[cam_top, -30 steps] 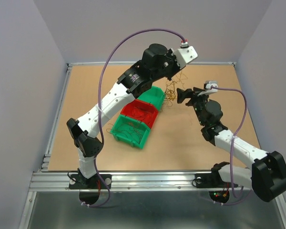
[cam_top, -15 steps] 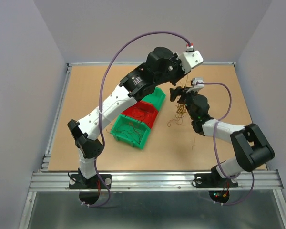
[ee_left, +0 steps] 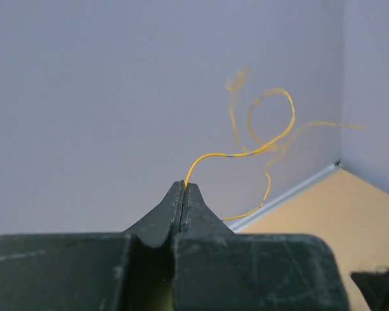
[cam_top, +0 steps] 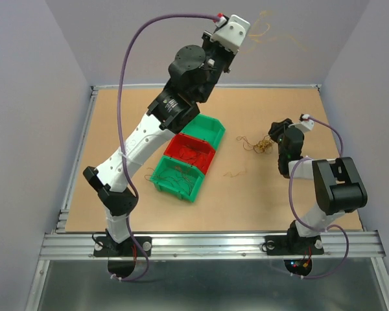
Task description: Untangle the cables
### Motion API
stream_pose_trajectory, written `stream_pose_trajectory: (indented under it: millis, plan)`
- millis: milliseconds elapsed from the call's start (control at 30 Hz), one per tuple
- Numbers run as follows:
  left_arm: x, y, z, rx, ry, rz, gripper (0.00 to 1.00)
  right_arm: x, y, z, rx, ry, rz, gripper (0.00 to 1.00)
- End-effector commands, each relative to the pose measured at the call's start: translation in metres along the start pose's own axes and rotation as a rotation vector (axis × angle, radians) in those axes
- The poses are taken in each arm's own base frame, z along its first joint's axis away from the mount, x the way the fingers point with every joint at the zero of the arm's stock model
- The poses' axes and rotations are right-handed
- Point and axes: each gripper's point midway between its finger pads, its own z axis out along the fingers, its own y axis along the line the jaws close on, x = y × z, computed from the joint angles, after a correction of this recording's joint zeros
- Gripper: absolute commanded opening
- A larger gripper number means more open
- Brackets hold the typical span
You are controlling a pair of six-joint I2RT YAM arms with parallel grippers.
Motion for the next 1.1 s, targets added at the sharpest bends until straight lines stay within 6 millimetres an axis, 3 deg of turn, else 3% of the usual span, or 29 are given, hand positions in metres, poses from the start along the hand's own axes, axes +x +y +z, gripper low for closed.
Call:
stream_pose_trajectory:
  millis: [0, 100, 167, 267, 333, 400, 500, 533, 600, 633, 700, 733, 800, 867, 900, 967, 1067]
  plan:
    - [-0.061, 0.048, -0.015, -0.136, -0.176, -0.078, 0.00, 0.002, -0.023, 0.001, 0.031, 0.010, 0.123, 0.37]
    - [-0.036, 0.040, -0.005, -0.144, -0.126, -0.038, 0.00, -0.001, -0.017, -0.001, 0.000, 0.017, 0.112, 0.45]
    - [-0.029, 0.051, 0.000, -0.189, -0.115, -0.023, 0.00, -0.002, -0.016, -0.003, -0.007, 0.016, 0.103, 0.61]
    - [-0.020, 0.052, 0.011, -0.160, -0.114, -0.027, 0.00, -0.010, -0.016, -0.007, -0.008, -0.004, 0.096, 0.93]
    - [-0.008, 0.049, 0.017, -0.144, -0.096, -0.011, 0.00, -0.014, -0.012, -0.012, -0.023, -0.010, 0.085, 1.00]
    - [0.003, 0.043, 0.021, -0.115, -0.077, 0.022, 0.00, -0.017, -0.009, -0.015, -0.042, -0.013, 0.076, 1.00]
    - [0.036, 0.032, 0.028, -0.073, -0.018, 0.053, 0.00, -0.025, -0.002, -0.024, -0.077, -0.024, 0.061, 1.00]
    - [0.058, 0.030, 0.030, -0.062, 0.023, 0.061, 0.00, -0.028, -0.001, -0.026, -0.081, -0.033, 0.054, 1.00]
    - [0.077, 0.024, 0.031, -0.029, 0.050, 0.062, 0.00, -0.034, 0.000, -0.032, -0.089, -0.049, 0.050, 1.00]
    - [0.100, 0.024, 0.030, -0.019, 0.093, 0.062, 0.00, -0.037, 0.001, -0.034, -0.094, -0.057, 0.041, 1.00]
    - [0.116, 0.021, 0.031, 0.014, 0.091, 0.054, 0.00, -0.038, 0.002, -0.040, -0.110, -0.063, 0.029, 1.00]
    - [0.137, 0.016, 0.026, 0.033, 0.120, 0.059, 0.00, -0.043, 0.010, -0.043, -0.146, -0.077, 0.019, 1.00]
    - [0.146, 0.020, 0.026, 0.032, 0.087, 0.059, 0.00, -0.043, 0.013, -0.047, -0.175, -0.074, 0.006, 1.00]
    - [0.164, 0.020, 0.020, 0.029, 0.065, 0.063, 0.00, -0.046, 0.019, -0.050, -0.204, -0.080, -0.001, 1.00]
    - [0.185, 0.020, 0.014, 0.034, 0.090, 0.073, 0.00, -0.045, 0.020, -0.052, -0.217, -0.078, -0.001, 1.00]
    - [0.195, 0.022, 0.015, 0.027, 0.076, 0.071, 0.00, -0.046, 0.023, -0.054, -0.229, -0.082, 0.001, 1.00]
    - [0.227, 0.025, 0.013, 0.039, 0.115, 0.082, 0.00, -0.047, 0.024, -0.055, -0.240, -0.085, 0.003, 1.00]
